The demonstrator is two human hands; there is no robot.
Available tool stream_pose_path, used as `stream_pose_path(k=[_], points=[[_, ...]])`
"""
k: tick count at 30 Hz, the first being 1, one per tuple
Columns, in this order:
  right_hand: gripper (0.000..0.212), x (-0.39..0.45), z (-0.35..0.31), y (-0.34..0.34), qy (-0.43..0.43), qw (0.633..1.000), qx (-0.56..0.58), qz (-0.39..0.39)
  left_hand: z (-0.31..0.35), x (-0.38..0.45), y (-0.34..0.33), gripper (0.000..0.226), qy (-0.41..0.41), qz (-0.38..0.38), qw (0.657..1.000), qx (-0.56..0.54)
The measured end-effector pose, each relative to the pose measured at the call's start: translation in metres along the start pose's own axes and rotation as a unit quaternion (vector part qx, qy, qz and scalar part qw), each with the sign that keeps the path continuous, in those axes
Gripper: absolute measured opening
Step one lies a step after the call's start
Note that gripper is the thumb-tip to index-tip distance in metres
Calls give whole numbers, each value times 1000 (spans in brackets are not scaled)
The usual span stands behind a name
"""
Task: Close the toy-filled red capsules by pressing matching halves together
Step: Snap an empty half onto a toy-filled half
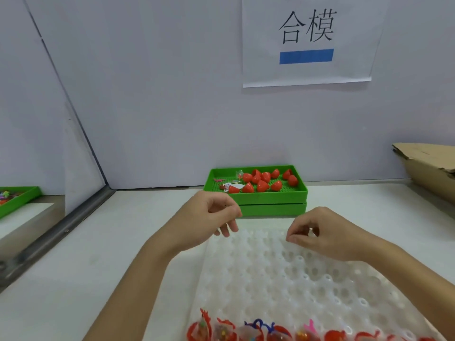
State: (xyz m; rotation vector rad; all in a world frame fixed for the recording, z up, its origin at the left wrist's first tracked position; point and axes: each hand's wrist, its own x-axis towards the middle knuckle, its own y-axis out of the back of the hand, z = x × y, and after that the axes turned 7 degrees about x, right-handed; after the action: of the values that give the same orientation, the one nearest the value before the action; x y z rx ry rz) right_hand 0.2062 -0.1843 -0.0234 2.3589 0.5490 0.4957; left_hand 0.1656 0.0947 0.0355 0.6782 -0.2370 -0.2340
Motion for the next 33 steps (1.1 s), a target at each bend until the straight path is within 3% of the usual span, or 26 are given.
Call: stream_pose_path(k=[2, 5, 16, 19, 23, 28, 33], points=[[16, -1, 3, 6, -1, 1000, -20, 12, 4, -4, 5, 14, 13, -68, 994, 80], [17, -2, 13, 17, -5, 998, -45, 40, 6, -6, 5, 11, 29, -130, 985, 109], [22, -4, 27, 32, -25, 998, -21, 46, 2, -8, 4, 8, 46, -201, 963, 172], [24, -5, 27, 36, -29, 998, -2, 50, 0, -6, 0, 6, 57, -183, 963, 187], [28, -6, 27, 44, -23, 997, -4, 68, -9, 2, -11, 8, 116, -98, 960, 234], [25, -9, 28, 52, -53, 994, -68, 67, -24, 7, -29, 24, 215, -33, 939, 266], [23, -6, 28, 48, -144, 971, -190, 7, -30, 10, -37, 28, 249, -12, 949, 191]])
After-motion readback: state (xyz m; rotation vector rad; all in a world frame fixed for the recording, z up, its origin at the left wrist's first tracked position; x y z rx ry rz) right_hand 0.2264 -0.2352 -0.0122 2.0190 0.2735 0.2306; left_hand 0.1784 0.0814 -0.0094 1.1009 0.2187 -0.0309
